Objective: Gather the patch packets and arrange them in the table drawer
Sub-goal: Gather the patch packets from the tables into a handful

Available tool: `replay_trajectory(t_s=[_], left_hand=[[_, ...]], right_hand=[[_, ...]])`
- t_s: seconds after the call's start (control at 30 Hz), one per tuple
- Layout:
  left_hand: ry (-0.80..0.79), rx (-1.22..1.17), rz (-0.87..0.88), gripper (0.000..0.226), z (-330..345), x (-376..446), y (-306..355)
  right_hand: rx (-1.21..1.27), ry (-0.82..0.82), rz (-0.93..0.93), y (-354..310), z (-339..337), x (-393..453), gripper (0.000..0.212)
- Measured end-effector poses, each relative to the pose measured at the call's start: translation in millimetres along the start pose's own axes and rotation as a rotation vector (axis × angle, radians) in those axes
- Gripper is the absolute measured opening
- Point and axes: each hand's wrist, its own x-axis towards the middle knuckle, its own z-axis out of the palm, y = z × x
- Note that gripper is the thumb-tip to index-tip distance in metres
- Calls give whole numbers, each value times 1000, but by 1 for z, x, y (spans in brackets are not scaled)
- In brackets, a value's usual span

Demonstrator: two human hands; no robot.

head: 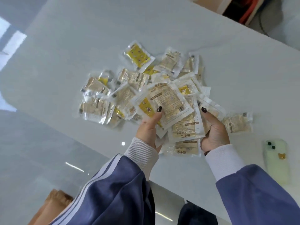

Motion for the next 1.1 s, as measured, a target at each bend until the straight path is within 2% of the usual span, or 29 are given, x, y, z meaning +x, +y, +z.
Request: replay_trajectory(t_s=[0.1, 0.13, 0.2, 0.33, 0.47, 0.57, 0.67, 0.77, 0.93, 1.1], left_hand=[[2, 162, 29, 16, 11, 15, 14], [1, 215, 40, 13, 14, 20, 18], [2, 345, 95, 13, 21, 30, 23], [38, 557, 131, 16, 21, 49, 30], [62, 692, 182, 15, 9, 55, 36], [48, 793, 236, 22, 8, 46, 37], [115, 880, 282, 45, 9, 35, 39], [158, 877, 315, 52, 6, 19, 44], [219, 862, 301, 71, -12, -14, 48], [274, 787, 281, 70, -30, -55, 43]], right_hand=[[12, -35, -48, -5, 1, 11, 26], [4, -52, -61, -6, -1, 14, 28], [-39, -77, -101, -7, -6, 23, 31], [-121, -146, -170, -7, -16, 34, 55], [-215, -90, -204, -5, -35, 31, 50], [-286, -43, -234, -5, -47, 19, 46], [-264, 37, -228, -6, -51, 9, 40], [-246, 114, -227, -8, -47, -4, 37], [-330, 50, -190, 3, -39, -36, 45], [-399, -23, -140, 19, -36, -72, 35]])
